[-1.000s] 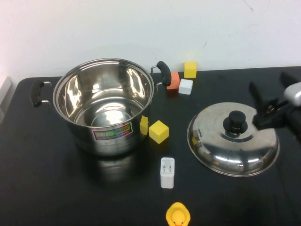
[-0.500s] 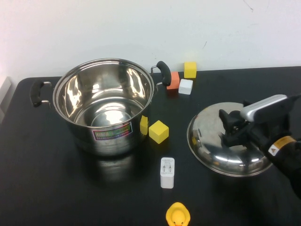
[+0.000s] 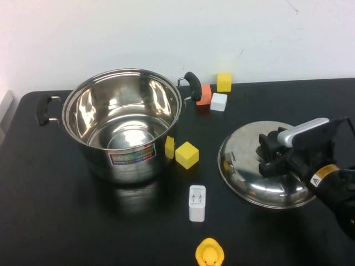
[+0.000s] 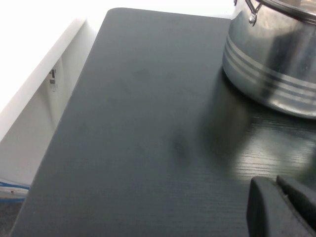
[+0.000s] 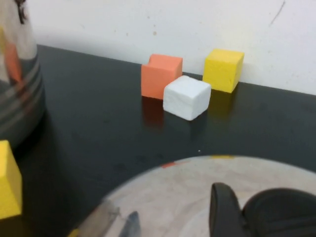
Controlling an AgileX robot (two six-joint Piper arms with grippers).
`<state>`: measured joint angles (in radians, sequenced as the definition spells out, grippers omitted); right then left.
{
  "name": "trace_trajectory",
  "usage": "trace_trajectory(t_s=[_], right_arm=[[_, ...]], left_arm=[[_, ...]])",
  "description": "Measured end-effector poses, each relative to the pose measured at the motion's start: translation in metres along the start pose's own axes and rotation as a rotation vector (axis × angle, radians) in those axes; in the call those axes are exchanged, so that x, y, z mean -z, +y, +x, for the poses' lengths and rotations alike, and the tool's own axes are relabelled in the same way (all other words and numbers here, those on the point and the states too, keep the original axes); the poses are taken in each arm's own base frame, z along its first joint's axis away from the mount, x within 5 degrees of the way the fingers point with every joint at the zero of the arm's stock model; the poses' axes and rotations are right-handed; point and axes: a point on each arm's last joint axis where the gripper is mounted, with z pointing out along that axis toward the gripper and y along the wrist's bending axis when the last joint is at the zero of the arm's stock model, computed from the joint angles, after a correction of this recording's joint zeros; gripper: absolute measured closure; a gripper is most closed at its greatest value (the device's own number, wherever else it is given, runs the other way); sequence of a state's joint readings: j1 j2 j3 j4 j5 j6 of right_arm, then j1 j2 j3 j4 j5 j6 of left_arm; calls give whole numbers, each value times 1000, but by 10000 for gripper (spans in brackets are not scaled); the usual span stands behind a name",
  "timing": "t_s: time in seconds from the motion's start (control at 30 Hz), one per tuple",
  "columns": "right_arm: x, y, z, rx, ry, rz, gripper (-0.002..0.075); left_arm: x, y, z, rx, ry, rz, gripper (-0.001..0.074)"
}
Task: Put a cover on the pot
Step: Pick up the pot lid, then place the pot lid on the pot
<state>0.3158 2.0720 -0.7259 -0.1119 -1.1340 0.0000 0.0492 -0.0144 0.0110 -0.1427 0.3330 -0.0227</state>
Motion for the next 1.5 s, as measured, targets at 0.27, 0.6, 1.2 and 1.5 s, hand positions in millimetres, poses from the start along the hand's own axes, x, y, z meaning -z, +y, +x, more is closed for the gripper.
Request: trace_trajectory(t_s=[0.27, 0.6, 1.2, 1.5], right_arm=[[24, 11, -62, -6, -135, -129, 385], [80, 28, -204, 111, -111, -318, 385], [-46, 120, -262, 222, -231, -853, 385], [-121, 149, -223, 195, -173, -822, 385]], left_arm=[[0, 0, 0, 0, 0, 0, 737], [0, 0, 0, 0, 0, 0, 737], [0, 0, 0, 0, 0, 0, 737], [0, 0, 0, 0, 0, 0, 737]])
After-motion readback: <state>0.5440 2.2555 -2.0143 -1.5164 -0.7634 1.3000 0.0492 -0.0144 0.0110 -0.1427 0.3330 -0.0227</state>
